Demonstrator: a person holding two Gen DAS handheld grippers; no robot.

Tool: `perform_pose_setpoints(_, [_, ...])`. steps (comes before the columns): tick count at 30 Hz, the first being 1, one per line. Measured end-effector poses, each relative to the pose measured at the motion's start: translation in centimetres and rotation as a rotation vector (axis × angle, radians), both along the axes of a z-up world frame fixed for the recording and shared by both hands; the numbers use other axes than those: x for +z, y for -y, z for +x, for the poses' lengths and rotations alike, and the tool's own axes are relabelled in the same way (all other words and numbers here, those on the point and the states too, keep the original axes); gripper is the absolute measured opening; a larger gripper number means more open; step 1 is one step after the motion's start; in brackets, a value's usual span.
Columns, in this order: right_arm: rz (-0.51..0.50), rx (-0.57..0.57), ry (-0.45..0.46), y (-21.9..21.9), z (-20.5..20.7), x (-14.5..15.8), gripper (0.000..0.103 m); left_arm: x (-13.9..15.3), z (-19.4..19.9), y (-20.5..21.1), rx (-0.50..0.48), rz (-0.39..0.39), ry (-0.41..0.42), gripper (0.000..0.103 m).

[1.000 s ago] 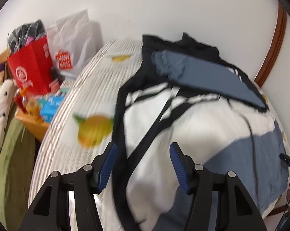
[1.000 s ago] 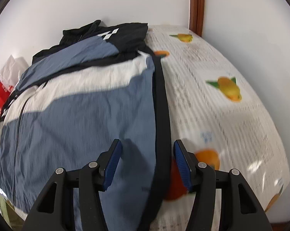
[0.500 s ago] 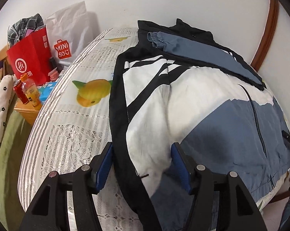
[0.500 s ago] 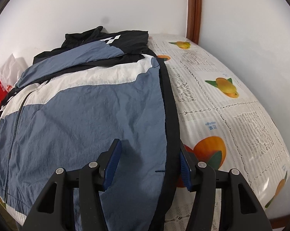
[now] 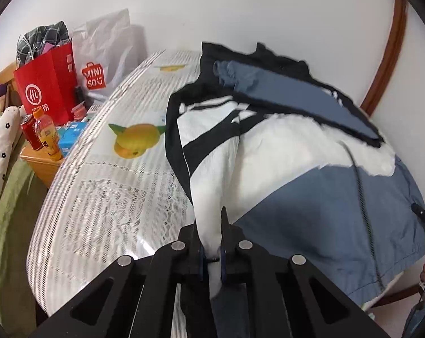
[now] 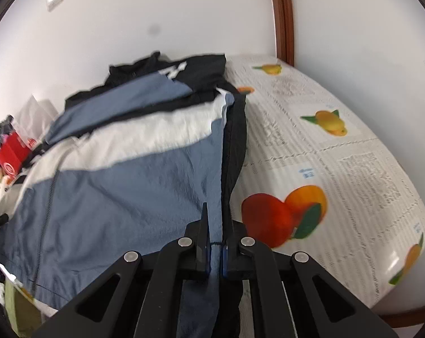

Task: Fold large clothes

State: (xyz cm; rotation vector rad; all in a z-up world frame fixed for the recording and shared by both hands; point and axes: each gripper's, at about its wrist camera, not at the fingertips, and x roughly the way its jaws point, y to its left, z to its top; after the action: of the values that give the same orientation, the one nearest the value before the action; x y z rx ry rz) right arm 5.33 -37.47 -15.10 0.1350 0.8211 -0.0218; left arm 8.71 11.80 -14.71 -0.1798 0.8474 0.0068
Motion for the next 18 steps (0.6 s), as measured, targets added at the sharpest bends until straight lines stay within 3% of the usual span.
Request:
perform_pose_setpoints(10, [0.02,0.038,0.163,0.8,-4.6,6.6,0.005,5.3,-3.3,-0.6,-0.043,-0.058,0.174,0.007])
perform_pose_setpoints(18, [0.062,0.007,0.246,1.6,-3.0,9.3,0.005,7.7,-1.8,-0.5,-0.035,-0.072,0.287,0.007])
